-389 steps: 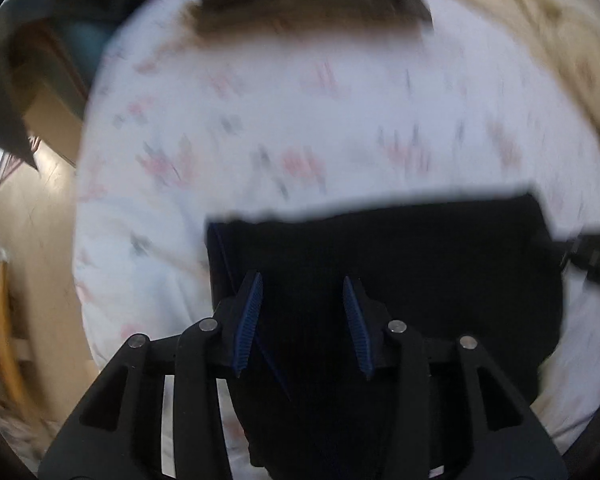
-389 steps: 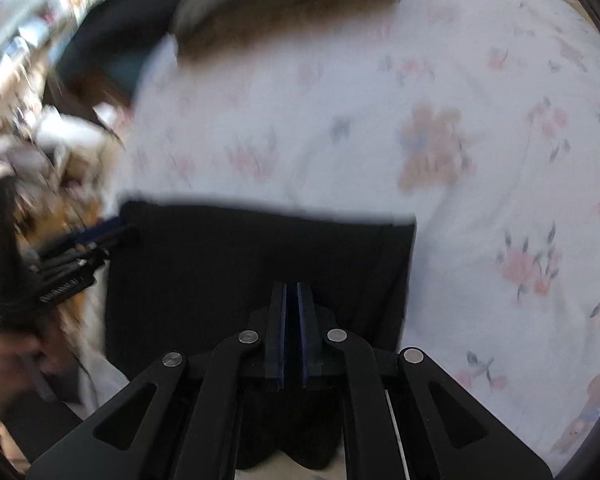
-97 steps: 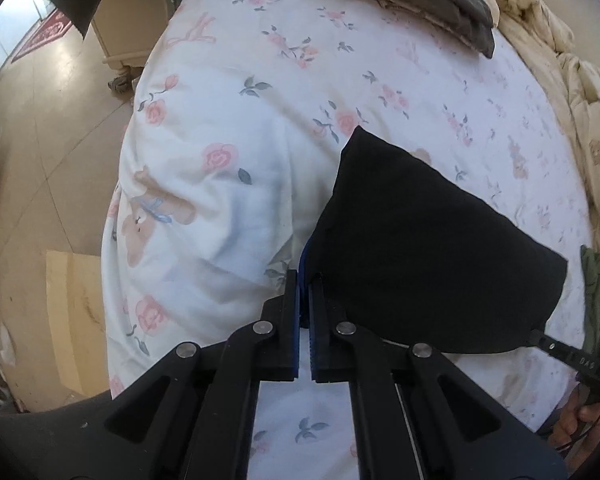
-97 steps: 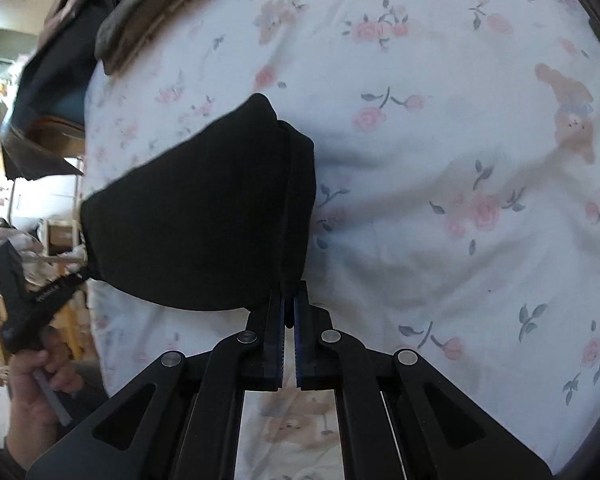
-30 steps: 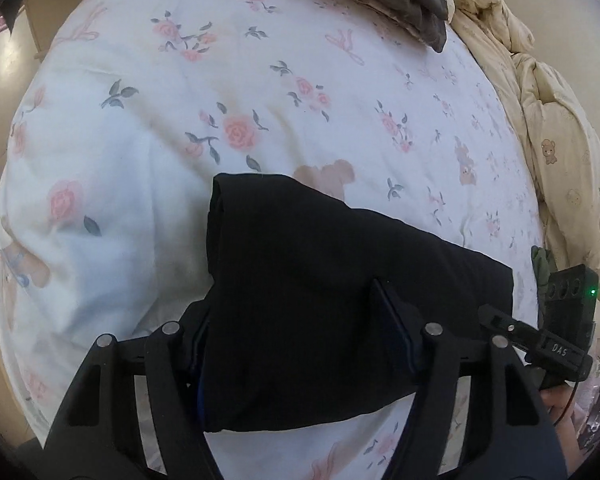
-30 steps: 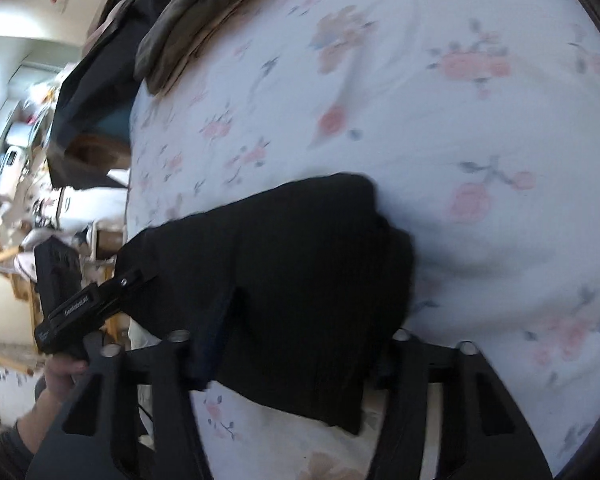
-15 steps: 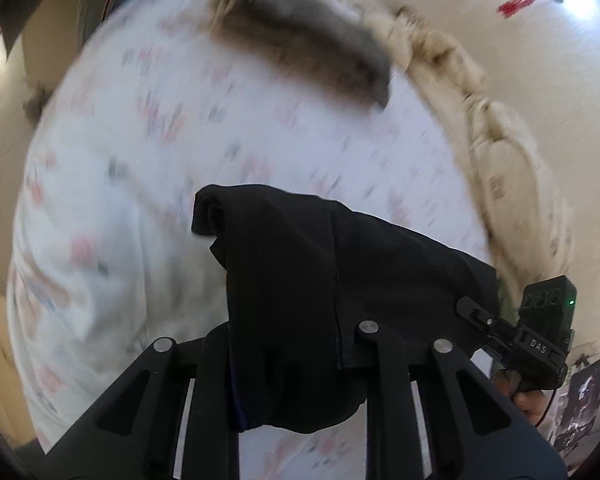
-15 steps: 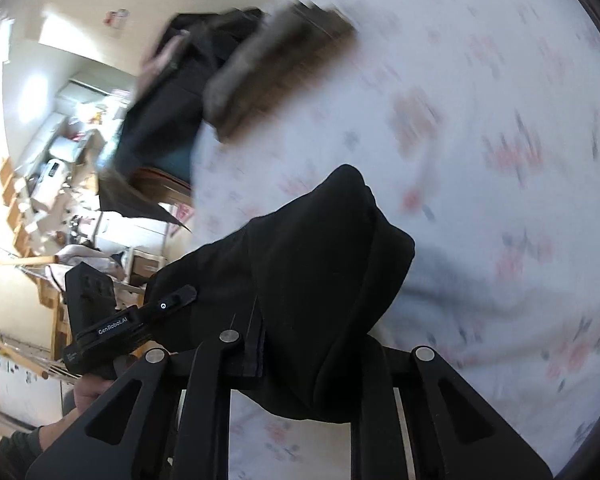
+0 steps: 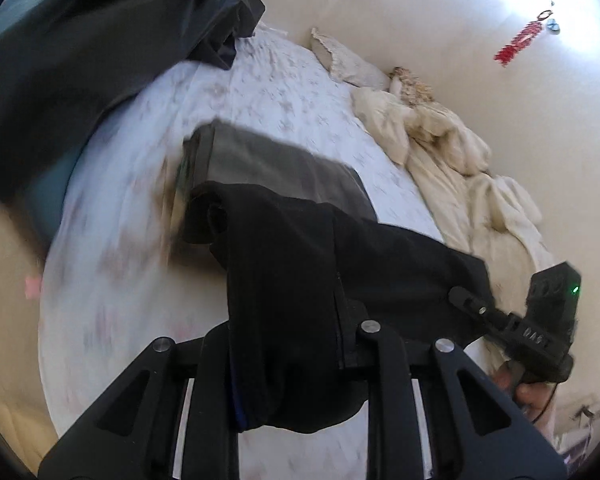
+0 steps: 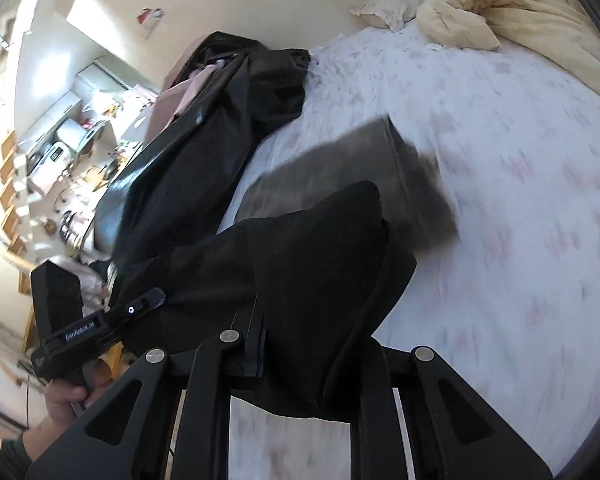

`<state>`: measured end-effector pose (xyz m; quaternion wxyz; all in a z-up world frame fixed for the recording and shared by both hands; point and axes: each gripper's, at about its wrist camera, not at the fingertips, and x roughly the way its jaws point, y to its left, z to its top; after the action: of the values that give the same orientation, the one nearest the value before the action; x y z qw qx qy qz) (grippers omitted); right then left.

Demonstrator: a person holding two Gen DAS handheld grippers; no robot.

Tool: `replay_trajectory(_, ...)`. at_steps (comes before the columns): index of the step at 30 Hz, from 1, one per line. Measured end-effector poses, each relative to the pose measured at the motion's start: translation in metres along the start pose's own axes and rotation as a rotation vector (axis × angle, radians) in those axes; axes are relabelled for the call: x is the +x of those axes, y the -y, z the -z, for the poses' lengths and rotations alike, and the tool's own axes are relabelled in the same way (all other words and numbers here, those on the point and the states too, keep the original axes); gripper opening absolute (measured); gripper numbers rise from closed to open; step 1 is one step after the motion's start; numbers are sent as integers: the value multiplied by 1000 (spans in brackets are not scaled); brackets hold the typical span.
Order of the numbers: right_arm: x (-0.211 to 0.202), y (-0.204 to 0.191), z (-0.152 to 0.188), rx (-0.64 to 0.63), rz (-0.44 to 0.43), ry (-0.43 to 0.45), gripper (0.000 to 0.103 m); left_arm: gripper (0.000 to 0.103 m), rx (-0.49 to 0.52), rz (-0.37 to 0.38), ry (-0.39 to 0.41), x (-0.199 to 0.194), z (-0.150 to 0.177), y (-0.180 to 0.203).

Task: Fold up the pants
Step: 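Carry the shorts bundle with both tools onto the camouflage clothes stack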

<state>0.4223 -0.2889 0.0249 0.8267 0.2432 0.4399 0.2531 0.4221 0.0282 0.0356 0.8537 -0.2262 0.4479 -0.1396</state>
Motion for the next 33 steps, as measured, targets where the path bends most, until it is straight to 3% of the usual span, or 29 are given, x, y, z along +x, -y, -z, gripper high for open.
replay_trajectory(5,70,16,-83,-1,75,-15,16,19,24,-99,-16,71,-65,-28)
replay_trajectory(7,97,32,-106,22,99,-29,15,18,-15,-143,-40,96,-79,-49)
replay_trajectory(10,120,47,-122,0,158,-12,8,18,-15,-113,27,106,-84,-60)
replay_trajectory(11,123,50,-122,-9,171,-22,6,20,-12,-119,10,114,-82,-61)
replay_trajectory(14,134,57,-118,-59,217,-37,6,35,-23,-113,18,119,-77,-67)
replay_trajectory(16,132,65,-116,-58,223,-20,6,39,-9,-107,8,117,-74,-66)
replay_trajectory(19,121,70,-110,-60,202,-3,7,59,60,-158,17,103,-67,-62)
replay_trajectory(21,114,67,-104,-94,222,-16,15,61,96,-266,106,74,-61,-62)
replay_trajectory(24,88,58,-99,-123,284,76,16,62,126,-373,248,35,-49,-54)
replay_trajectory(27,62,38,-95,-115,251,210,16,62,230,-355,357,20,-39,-23)
replay_trajectory(30,84,7,-89,-185,225,135,16,62,286,-307,300,43,-44,-6)
replay_trajectory(33,115,-9,-70,-264,323,71,15,62,193,-329,101,86,-38,-19)
